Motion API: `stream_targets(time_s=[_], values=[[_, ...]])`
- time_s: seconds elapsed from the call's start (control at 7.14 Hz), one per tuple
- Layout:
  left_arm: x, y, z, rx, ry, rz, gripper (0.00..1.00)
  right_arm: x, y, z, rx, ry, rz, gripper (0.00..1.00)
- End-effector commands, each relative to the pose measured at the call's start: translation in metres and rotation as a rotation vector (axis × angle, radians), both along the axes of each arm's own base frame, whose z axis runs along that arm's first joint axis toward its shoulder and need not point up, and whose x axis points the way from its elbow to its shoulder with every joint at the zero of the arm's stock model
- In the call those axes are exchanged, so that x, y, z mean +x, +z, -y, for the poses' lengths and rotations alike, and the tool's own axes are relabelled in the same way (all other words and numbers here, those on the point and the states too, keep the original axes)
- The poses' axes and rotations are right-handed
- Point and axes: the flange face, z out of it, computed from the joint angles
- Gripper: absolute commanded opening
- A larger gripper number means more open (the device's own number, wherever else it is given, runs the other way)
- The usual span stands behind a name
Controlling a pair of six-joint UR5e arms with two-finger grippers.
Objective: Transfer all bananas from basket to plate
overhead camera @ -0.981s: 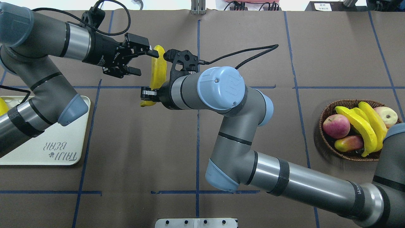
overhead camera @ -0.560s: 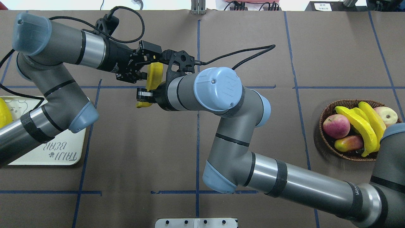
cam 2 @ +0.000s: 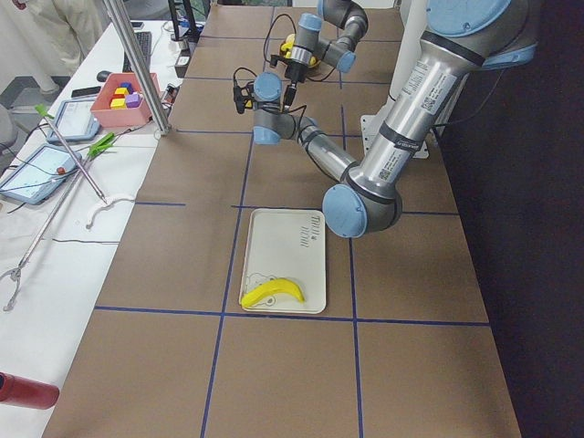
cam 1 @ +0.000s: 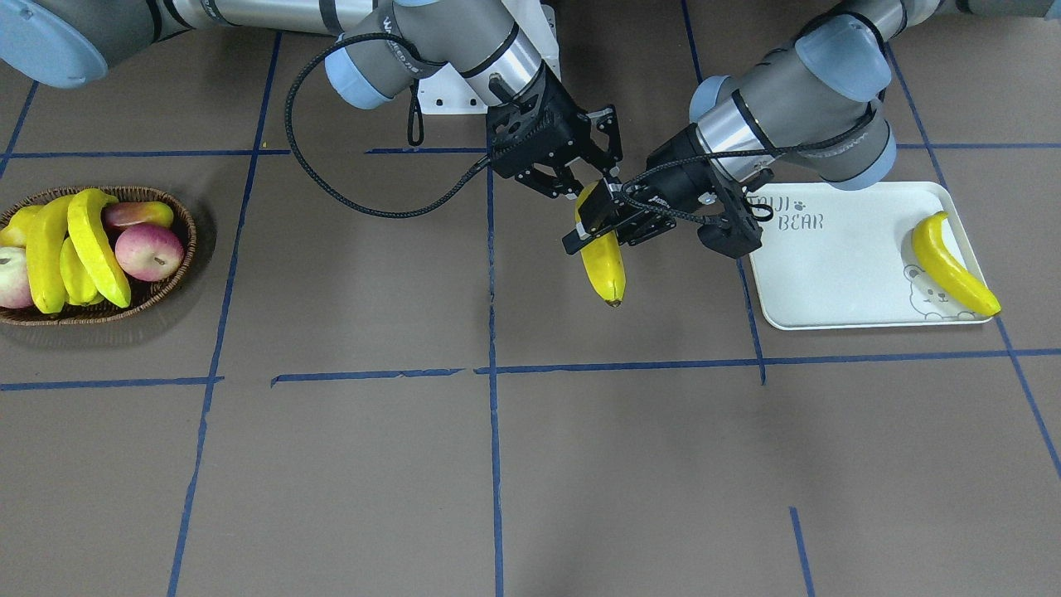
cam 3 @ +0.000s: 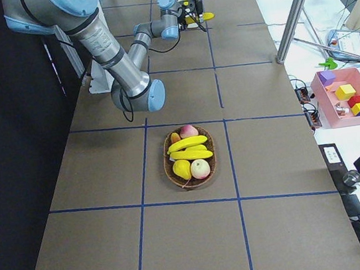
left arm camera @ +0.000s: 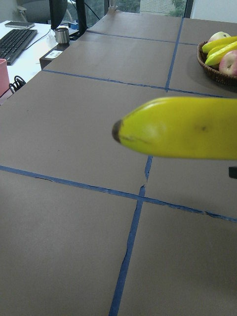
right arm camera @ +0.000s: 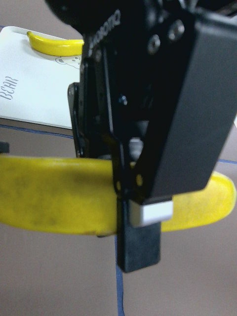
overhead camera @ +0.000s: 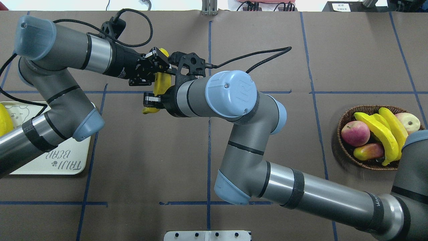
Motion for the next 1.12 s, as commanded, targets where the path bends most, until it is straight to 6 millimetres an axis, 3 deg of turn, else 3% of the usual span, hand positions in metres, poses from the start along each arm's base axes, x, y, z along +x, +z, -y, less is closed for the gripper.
stream_targets(time_s=[0.0,0.14,0.28,0.56,0.84,0.98], values=[[0.000,0.001,0.000,-0.001,0.000,0.001,0.26,0.001,0.000,0.000,0.002,0.001,0.001,0.04],[0.000,0.001,0.000,-0.002,0.000,0.001,0.04,0.000,0.002,0.001,0.000,0.002,-0.003,0.48],[0.000,0.001,0.000,-0.004,0.000,0.002,0.00,0.000,0.002,0.000,-0.003,0.001,-0.003,0.99],[-0.001,0.002,0.001,-0.007,-0.001,0.004,0.00,0.003,0.001,0.003,-0.002,0.001,-0.001,1.00],[-0.003,0.012,0.003,-0.017,-0.006,0.018,0.00,0.025,0.001,0.015,0.001,-0.027,0.009,1.00],[-0.005,0.025,0.003,-0.036,-0.011,0.035,0.00,0.039,0.018,0.031,-0.020,-0.058,-0.012,1.00]])
